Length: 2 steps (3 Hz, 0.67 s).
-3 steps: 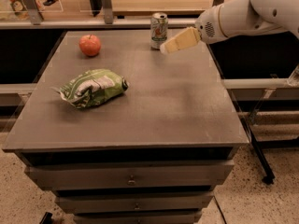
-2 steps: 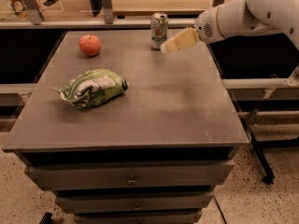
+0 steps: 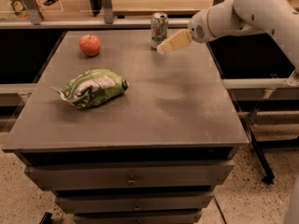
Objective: Pick 7up can
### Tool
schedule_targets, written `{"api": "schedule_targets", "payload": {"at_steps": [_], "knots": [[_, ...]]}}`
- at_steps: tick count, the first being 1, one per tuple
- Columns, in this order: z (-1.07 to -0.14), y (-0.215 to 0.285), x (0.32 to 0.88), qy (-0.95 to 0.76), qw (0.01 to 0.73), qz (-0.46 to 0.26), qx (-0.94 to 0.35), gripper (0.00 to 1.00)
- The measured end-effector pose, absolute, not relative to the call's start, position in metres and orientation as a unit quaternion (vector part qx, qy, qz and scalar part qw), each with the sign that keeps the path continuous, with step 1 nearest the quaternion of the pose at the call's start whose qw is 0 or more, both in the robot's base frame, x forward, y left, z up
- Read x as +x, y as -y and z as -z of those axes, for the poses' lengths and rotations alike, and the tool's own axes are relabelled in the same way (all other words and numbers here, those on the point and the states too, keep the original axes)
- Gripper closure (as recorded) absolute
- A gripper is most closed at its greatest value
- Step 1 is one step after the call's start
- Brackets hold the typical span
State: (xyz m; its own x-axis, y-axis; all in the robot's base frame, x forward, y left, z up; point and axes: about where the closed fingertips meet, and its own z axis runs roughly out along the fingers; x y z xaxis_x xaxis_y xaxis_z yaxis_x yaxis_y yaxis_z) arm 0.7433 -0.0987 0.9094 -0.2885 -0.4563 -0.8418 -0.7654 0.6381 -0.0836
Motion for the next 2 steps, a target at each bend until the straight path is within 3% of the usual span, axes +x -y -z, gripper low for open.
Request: {"api": "schedule_targets", "payload": {"at_steps": [2], "knots": [[-0.893, 0.073, 0.783, -0.743, 0.488, -0.183, -0.419, 0.00]]}}
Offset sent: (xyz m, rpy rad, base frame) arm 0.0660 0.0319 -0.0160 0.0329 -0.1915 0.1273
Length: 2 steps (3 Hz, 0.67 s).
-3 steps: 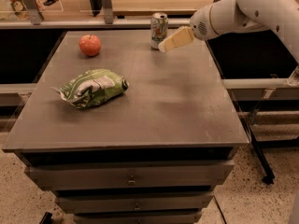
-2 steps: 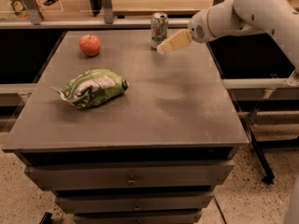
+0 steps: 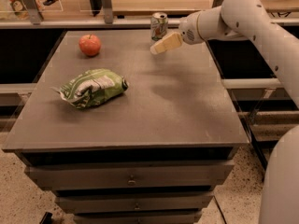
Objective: Pick 7up can
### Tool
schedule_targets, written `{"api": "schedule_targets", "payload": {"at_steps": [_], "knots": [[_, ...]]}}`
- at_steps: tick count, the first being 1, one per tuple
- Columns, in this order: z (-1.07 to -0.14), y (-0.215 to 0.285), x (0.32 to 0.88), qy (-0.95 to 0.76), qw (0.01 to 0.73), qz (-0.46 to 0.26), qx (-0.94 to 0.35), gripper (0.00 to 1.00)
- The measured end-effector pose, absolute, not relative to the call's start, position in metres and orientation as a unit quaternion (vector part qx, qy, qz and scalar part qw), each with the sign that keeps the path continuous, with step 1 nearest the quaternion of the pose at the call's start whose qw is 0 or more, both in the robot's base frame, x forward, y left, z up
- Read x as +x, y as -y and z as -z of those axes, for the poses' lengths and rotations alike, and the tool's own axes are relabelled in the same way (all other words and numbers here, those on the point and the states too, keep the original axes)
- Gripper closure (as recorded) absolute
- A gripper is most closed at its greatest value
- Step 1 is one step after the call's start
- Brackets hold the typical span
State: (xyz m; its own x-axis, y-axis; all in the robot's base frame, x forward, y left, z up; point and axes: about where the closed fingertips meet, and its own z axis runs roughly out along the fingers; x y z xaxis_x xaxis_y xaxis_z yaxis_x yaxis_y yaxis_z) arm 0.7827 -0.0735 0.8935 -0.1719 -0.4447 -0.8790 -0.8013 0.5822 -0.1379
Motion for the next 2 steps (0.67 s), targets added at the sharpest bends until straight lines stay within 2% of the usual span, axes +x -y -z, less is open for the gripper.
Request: {"api": "schedule_targets", "payload": {"at_steps": [2], "knots": [[-0.854, 0.067, 0.826, -0.741, 0.486, -0.202, -0.417, 0.00]]}}
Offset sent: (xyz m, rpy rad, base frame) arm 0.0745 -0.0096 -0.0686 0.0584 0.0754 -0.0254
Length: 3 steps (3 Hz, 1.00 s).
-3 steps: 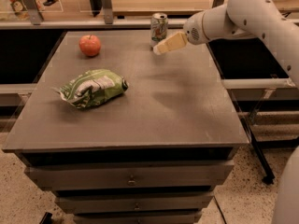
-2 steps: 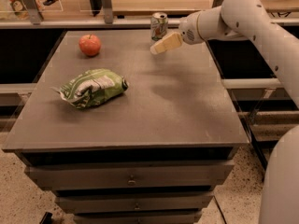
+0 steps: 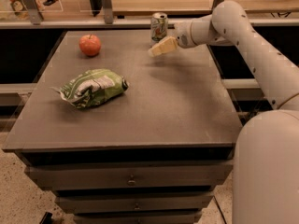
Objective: Pick 7up can
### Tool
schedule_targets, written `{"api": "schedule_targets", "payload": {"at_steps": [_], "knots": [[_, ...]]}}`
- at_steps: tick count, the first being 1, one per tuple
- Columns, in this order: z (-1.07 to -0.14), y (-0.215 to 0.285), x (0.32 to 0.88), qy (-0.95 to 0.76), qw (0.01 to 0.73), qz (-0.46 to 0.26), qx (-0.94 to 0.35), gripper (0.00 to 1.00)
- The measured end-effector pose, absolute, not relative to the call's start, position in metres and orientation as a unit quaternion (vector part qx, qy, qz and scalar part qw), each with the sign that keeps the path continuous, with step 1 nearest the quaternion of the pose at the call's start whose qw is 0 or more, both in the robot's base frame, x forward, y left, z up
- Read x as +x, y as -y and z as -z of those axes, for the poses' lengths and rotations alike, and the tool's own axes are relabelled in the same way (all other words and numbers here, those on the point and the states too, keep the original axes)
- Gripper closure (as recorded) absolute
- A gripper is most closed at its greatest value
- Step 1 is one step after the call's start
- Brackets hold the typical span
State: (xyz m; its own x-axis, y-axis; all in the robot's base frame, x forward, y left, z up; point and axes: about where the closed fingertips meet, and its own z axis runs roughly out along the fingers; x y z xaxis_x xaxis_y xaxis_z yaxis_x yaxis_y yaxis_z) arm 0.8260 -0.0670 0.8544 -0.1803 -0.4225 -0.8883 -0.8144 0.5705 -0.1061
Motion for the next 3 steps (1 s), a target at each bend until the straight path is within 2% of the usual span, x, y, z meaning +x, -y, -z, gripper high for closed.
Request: {"api": "schedule_targets", "payload": {"at_steps": [2, 3], "knots": [[-0.821, 0.099, 0.857, -0.769, 0.481, -0.216, -0.361, 0.00], [-0.838, 0.098, 0.861, -0.754, 0.503, -0.229, -0.355, 0.00]]}}
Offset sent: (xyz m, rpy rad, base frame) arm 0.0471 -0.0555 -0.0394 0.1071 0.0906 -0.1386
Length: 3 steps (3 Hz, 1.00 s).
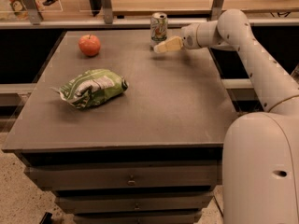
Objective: Pick 7up can
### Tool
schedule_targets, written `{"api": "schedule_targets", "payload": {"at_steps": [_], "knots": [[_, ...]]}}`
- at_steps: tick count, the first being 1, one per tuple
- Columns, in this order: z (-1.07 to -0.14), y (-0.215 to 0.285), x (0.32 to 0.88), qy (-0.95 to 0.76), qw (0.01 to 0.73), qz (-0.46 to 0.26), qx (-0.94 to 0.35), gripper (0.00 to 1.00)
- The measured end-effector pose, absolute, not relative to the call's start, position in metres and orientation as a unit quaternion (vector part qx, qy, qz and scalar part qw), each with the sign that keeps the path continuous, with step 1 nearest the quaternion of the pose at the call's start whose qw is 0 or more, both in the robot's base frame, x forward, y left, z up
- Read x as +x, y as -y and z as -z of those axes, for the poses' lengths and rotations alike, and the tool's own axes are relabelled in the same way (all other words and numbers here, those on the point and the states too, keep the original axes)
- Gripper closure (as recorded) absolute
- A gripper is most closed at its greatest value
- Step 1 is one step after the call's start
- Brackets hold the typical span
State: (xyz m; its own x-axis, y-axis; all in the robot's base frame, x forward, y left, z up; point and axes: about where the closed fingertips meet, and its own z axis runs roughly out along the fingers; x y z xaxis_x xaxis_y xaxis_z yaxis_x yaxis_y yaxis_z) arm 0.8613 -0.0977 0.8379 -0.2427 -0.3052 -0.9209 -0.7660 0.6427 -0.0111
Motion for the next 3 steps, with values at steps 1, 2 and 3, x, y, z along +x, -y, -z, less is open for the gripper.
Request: {"api": "schedule_targets", "payload": {"at_steps": [1, 2, 3], "knots": [[-0.855, 0.091, 0.864, -0.738, 0.517, -0.237, -0.364, 0.00], [-0.857, 0.077, 0.866, -0.737, 0.510, -0.233, -0.377, 0.00], [-0.848, 0.056, 0.870, -0.743, 0.496, -0.230, -0.387, 0.00]]}}
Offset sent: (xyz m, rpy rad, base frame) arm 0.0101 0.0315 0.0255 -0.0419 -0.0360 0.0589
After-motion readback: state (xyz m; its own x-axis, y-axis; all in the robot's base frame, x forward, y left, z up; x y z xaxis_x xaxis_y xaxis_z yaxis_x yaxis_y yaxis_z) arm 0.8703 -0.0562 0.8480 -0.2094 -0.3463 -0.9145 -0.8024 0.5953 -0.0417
